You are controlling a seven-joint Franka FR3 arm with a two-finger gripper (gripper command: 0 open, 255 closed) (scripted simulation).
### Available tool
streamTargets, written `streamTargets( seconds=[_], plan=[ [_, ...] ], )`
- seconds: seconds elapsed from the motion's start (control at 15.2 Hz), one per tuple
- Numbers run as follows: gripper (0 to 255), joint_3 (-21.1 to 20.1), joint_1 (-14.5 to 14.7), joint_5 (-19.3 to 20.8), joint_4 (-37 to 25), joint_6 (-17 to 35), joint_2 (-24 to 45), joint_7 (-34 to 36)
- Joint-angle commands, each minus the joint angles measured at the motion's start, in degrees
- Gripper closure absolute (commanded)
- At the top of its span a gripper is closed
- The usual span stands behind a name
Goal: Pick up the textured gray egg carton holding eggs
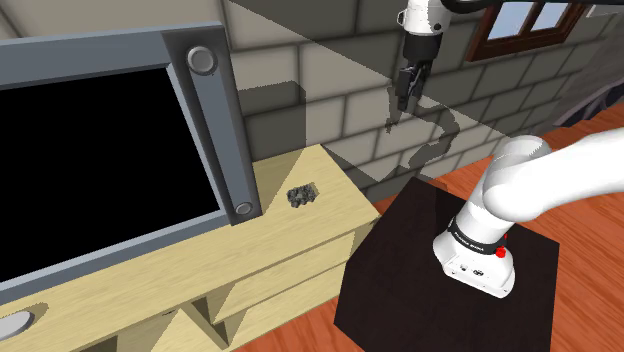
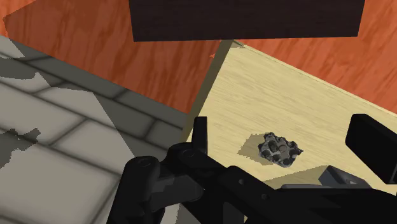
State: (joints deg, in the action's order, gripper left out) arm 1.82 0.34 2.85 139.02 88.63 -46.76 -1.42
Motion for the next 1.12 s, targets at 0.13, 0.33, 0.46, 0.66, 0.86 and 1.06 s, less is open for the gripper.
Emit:
streamTargets(
  seconds=[0.13, 0.33, 0.46, 0.66, 0.86, 1.06],
  plan=[
    [0, -1.3, 0.4, -0.6, 2.5, 4.2, 1.1, 1.6],
    [0, -3.4, 1.1, -1.5, 5.8, 10.7, 3.6, 4.1],
    [0, -4.8, 1.5, -1.9, 7.5, 15.2, 5.8, 5.8],
    [0, -6.9, 2.1, -2.3, 9.4, 21.9, 10.0, 8.3],
    [0, -9.1, 2.4, -2.3, 10.4, 28.8, 15.0, 11.1],
    [0, -11.3, 2.4, -1.7, 10.6, 35.5, 20.9, 14.1]
  ],
)
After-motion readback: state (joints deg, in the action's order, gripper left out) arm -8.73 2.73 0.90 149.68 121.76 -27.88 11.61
